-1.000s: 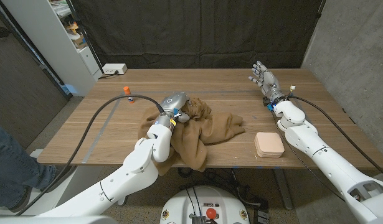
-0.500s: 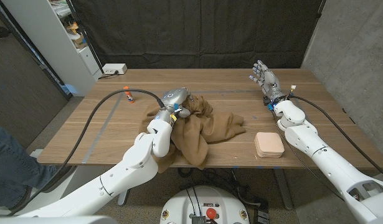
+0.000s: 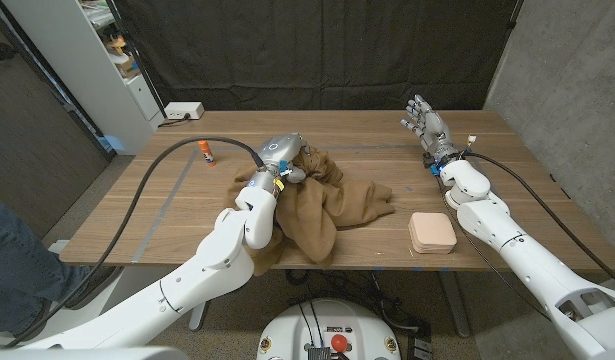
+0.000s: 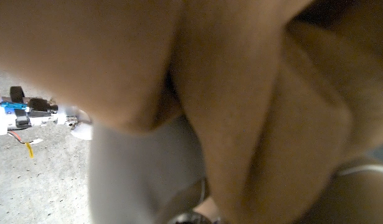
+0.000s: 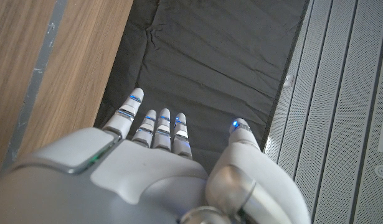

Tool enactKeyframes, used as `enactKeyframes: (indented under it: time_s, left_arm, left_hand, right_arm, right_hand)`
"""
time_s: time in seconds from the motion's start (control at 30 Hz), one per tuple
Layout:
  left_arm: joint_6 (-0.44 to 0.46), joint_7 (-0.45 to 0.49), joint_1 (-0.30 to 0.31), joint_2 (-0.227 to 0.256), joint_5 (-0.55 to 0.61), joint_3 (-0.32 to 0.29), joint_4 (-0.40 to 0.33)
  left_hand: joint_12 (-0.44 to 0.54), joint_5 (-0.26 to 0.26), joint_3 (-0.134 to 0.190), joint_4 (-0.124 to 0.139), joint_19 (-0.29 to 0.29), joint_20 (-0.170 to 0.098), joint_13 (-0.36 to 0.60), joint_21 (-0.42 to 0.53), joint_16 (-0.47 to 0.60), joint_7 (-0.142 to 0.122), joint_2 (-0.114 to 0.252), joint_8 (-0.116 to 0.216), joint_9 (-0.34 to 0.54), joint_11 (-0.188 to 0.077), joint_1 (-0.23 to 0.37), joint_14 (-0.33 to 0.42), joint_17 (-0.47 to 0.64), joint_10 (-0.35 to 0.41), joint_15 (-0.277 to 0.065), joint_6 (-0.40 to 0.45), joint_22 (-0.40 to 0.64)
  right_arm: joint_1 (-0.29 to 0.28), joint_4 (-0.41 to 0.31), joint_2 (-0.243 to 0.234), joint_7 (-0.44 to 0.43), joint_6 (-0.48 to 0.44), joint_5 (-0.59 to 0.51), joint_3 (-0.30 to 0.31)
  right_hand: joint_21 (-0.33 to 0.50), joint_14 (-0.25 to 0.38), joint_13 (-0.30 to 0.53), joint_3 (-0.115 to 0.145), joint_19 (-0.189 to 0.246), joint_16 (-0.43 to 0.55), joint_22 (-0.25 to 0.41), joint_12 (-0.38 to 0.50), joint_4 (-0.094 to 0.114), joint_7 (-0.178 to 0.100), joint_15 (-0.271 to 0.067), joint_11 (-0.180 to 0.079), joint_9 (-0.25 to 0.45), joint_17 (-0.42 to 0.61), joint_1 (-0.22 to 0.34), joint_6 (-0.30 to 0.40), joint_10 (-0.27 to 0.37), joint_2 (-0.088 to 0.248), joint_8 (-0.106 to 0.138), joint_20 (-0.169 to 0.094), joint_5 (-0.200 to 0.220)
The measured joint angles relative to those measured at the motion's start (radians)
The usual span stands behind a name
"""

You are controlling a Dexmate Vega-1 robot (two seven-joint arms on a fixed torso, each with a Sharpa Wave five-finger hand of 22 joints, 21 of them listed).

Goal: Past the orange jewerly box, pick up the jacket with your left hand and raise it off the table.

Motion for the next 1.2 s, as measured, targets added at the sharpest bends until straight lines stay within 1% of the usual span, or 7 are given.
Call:
enactKeyframes:
  time_s: [0.13,0.2,0.37,0.57,0.7,0.97,1.2]
  left_arm:
    - [0.001,0.0,0.004,-0.001,0.009,-0.004,-0.01]
    - [0.002,0.0,0.007,-0.001,0.015,-0.008,-0.018]
    - [0.006,-0.002,0.012,0.0,0.027,-0.015,-0.031]
    - [0.008,-0.009,0.016,0.001,0.045,-0.023,-0.048]
    - [0.008,-0.02,0.016,0.001,0.058,-0.029,-0.06]
    - [0.008,-0.045,0.012,-0.002,0.084,-0.039,-0.081]
    - [0.01,-0.074,0.004,-0.007,0.115,-0.043,-0.094]
  left_hand:
    - [0.0,0.0,0.0,0.0,0.0,0.0,0.001,0.006,0.0,0.0,0.001,-0.005,-0.004,0.0,0.001,0.0,0.001,0.0,0.0,0.0,-0.003]
    - [-0.003,0.0,0.0,0.0,-0.005,0.005,0.001,0.008,0.0,0.0,0.002,-0.008,-0.005,0.0,0.002,0.0,0.0,0.0,0.0,0.0,-0.005]
    - [-0.008,0.004,0.0,0.0,-0.007,0.003,0.0,0.014,0.0,0.0,0.002,-0.008,-0.006,0.0,0.002,0.0,0.0,0.0,0.0,0.0,-0.006]
    - [-0.008,0.004,0.01,0.001,-0.007,0.004,0.005,0.022,0.007,0.0,0.002,-0.008,-0.004,0.0,0.002,0.0,0.0,0.0,0.0,0.0,-0.007]
    - [-0.016,0.004,0.01,0.001,-0.012,0.009,0.005,0.023,0.007,0.0,0.002,-0.008,-0.002,0.0,0.002,0.0,0.0,0.0,0.0,0.0,-0.007]
    - [-0.016,0.005,0.009,0.001,-0.016,0.009,0.01,0.033,0.011,0.0,0.002,-0.008,0.003,0.0,0.002,0.0,0.0,0.0,0.0,0.0,-0.008]
    - [-0.023,0.008,0.009,0.001,-0.024,0.005,0.013,0.037,0.011,0.0,0.002,-0.008,0.005,0.005,0.002,0.0,-0.005,0.005,0.0,0.0,-0.01]
  right_arm:
    - [0.002,0.001,0.0,0.003,0.003,0.0,0.0]
    - [0.002,0.002,0.0,0.005,0.005,0.0,0.0]
    - [0.004,0.003,0.0,0.01,0.007,0.0,0.0]
    - [0.005,0.003,0.0,0.012,0.007,0.0,-0.002]
    - [0.006,0.003,-0.001,0.014,0.007,0.0,-0.002]
    - [0.004,-0.003,-0.006,0.014,0.006,0.0,-0.002]
    - [-0.004,-0.013,-0.013,0.013,0.003,0.0,0.002]
  right_hand:
    - [0.0,0.0,0.0,0.0,0.0,0.0,0.0,0.0,0.0,0.0,0.0,0.0,0.0,0.0,0.0,0.0,0.0,0.0,0.0,0.0,0.0]
    - [0.0,0.0,0.0,0.0,0.0,0.0,0.0,0.0,0.0,0.0,0.0,0.0,0.0,0.0,0.0,0.0,0.0,0.0,0.0,0.0,0.0]
    - [0.0,0.0,0.0,0.0,0.0,0.0,0.0,0.0,0.0,0.0,0.0,0.0,0.0,0.0,0.0,0.0,0.0,0.0,0.0,0.0,0.0]
    - [0.0,0.0,0.0,0.0,0.0,0.0,0.0,0.0,0.0,0.0,0.0,0.0,0.0,0.0,0.0,0.0,0.0,0.0,0.0,0.0,0.0]
    - [0.0,0.0,0.0,0.0,0.0,0.0,0.0,0.0,0.0,0.0,0.0,0.0,0.0,0.0,0.0,0.0,0.0,0.0,0.0,0.0,0.0]
    - [0.0,0.0,0.0,0.0,0.0,0.0,0.0,0.0,0.0,0.0,0.0,0.0,0.0,0.0,0.0,0.0,0.0,0.0,0.0,0.0,0.0]
    - [0.0,0.0,0.0,0.0,0.0,0.0,0.0,0.0,0.0,0.0,0.0,0.0,0.0,0.0,0.0,0.0,0.0,0.0,0.0,0.0,0.0]
